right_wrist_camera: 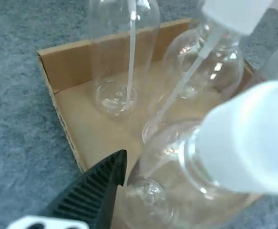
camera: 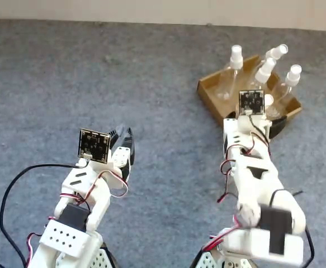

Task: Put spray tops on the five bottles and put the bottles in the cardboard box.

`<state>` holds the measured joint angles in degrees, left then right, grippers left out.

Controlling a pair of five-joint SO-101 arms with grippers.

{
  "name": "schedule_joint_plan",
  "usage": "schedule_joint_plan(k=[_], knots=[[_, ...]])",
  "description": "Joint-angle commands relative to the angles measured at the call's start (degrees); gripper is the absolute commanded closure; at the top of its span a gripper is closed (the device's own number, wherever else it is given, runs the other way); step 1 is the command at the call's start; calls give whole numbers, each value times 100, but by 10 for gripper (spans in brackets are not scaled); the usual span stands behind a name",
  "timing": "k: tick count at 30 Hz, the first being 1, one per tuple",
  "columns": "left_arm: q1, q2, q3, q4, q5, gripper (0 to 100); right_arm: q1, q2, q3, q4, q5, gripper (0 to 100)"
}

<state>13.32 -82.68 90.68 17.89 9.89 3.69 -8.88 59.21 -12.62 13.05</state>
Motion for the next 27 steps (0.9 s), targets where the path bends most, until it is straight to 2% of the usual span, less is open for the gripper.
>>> schedule_joint_plan(k=[1,13,23,27], knots=[[-13,-75,-40,-123,-53,979,-110,-989,-207,1042,26,511],[-13,-92,31,-123,-53,979,-338,-3064,-453,3371,26,512],[-13,-92,31,-123,-53,979,-356,-4154,-1367,5077,18,512],[-13,-92,31,-123,-53,979,-356,-4426,-1912,5842,-791,512]])
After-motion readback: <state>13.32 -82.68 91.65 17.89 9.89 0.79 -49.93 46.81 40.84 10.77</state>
